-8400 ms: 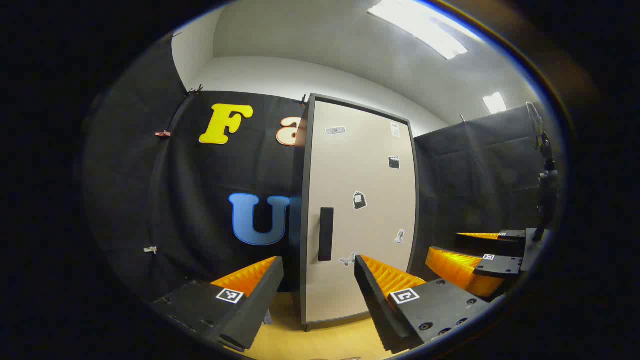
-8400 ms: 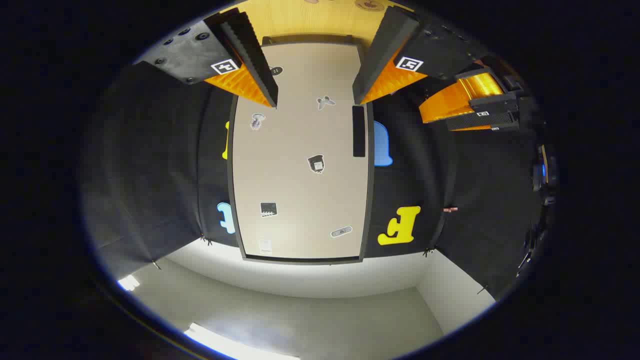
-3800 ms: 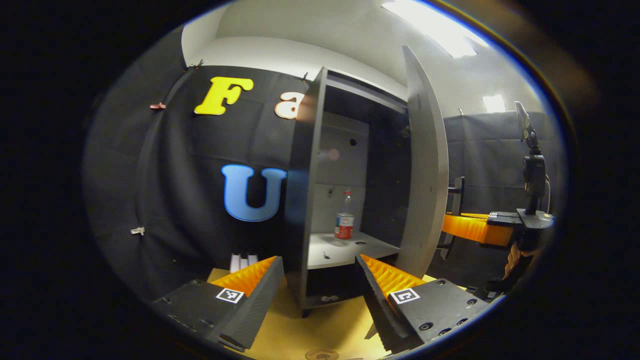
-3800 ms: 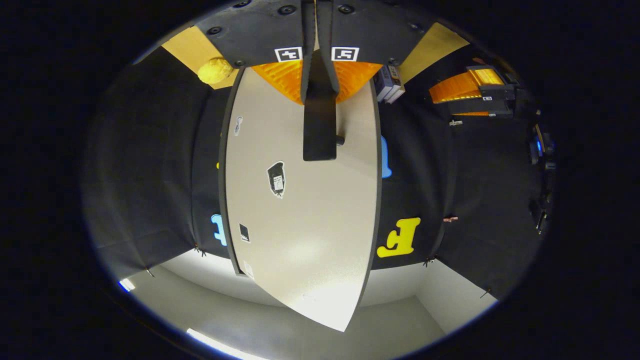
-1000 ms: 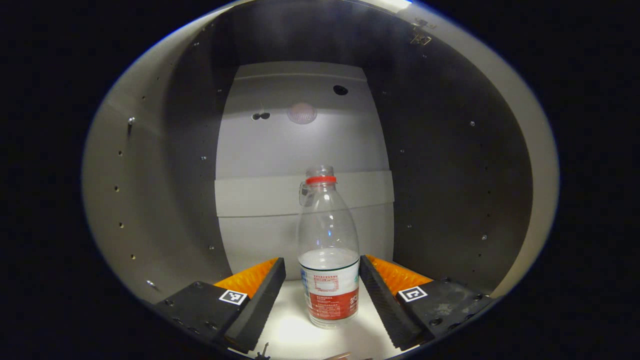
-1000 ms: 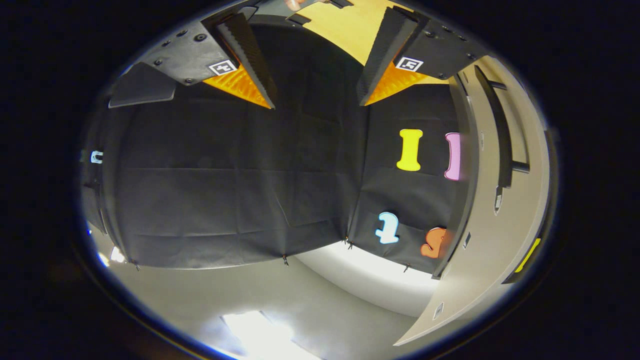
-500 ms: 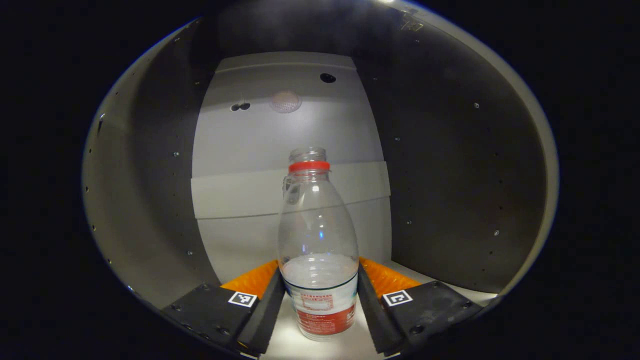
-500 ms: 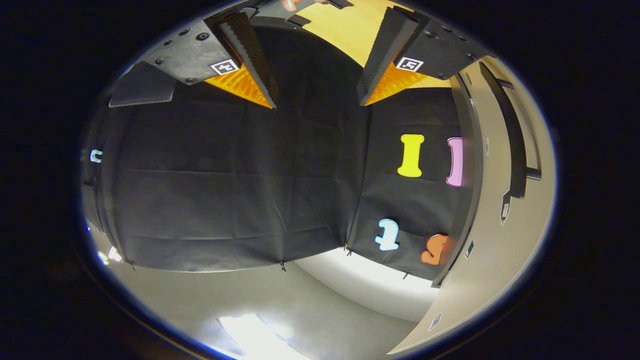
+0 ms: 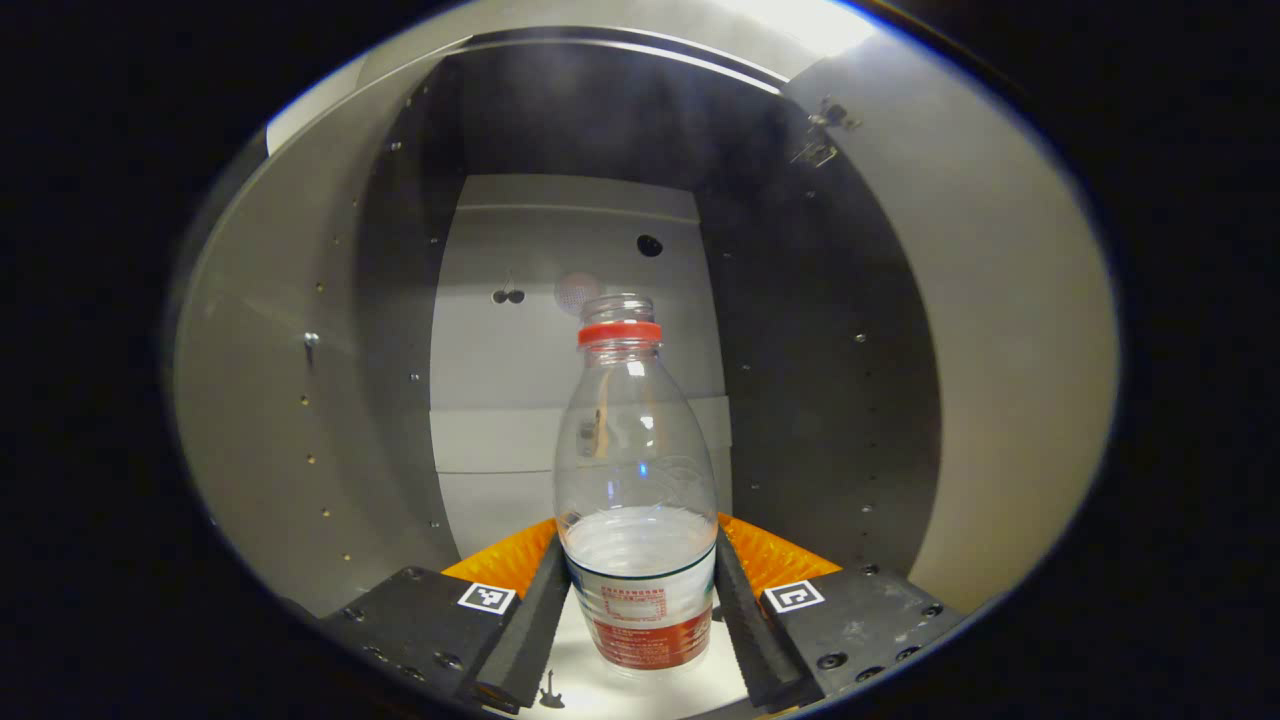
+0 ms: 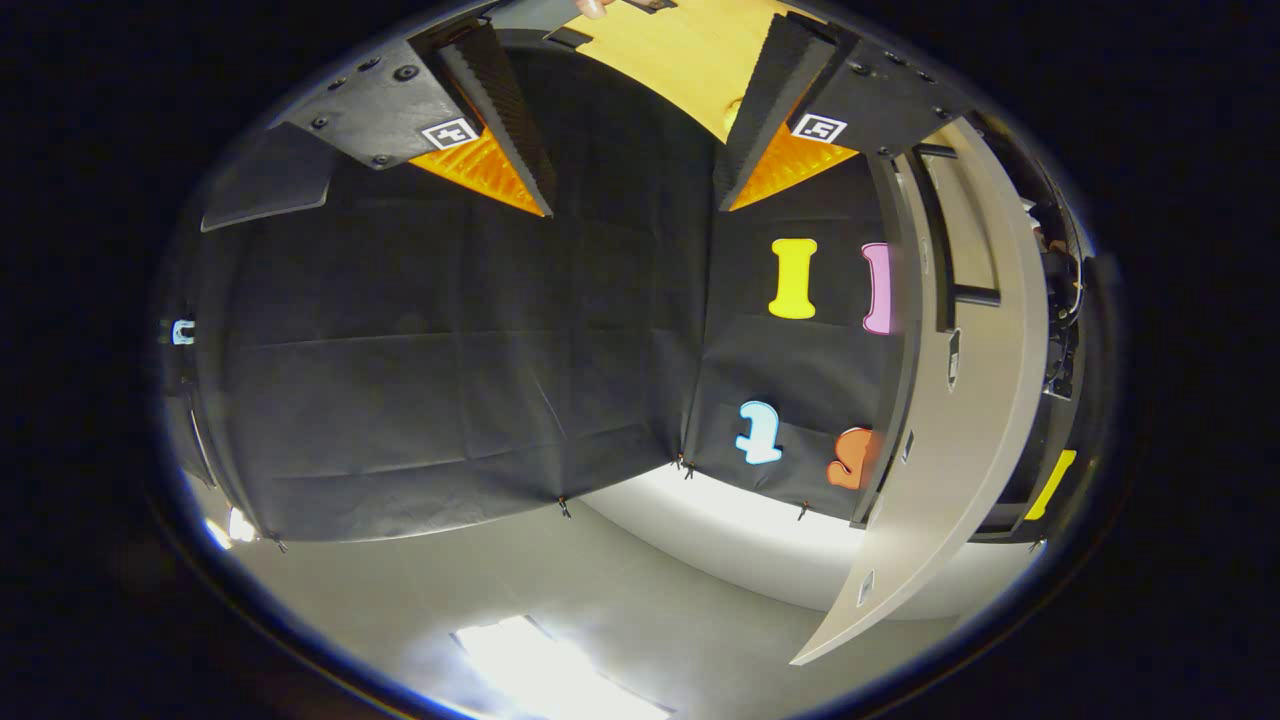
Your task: Open the cabinet door with the right hand, grasp the bottle in the cabinet with the left hand and place it on the coaster, then close the cabinet door with the right hand.
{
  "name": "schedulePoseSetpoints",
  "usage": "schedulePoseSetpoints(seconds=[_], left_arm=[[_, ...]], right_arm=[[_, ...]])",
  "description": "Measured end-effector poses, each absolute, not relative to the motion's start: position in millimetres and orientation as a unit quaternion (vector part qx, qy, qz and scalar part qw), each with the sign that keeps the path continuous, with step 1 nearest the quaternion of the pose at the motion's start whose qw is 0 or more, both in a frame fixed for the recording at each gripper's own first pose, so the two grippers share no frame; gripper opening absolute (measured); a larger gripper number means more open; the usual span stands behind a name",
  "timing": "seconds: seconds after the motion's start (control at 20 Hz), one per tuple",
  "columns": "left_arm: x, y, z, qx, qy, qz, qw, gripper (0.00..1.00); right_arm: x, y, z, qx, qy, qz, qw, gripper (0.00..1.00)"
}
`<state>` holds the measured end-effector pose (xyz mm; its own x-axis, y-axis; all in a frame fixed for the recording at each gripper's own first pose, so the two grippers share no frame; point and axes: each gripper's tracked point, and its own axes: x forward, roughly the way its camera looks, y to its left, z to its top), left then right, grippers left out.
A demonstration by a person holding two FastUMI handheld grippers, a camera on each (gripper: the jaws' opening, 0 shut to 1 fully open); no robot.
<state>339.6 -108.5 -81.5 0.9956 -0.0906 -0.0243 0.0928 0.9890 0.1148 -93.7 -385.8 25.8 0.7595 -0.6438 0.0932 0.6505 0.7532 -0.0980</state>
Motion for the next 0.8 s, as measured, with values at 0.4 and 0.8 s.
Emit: schedulePoseSetpoints(seconds=[0.4, 0.8], left_arm=[[226, -94, -82, 0.028, 0.044, -0.081, 0.995, 0.76], [121, -36, -152, 0.001, 0.094, -0.087, 0.992, 0.76]], right_arm=[[-116, -298, 33, -0.066, -0.041, -0.293, 0.953, 0.97], [-81, -176, 24, -0.004, -0.05, -0.171, 0.984, 0.94]])
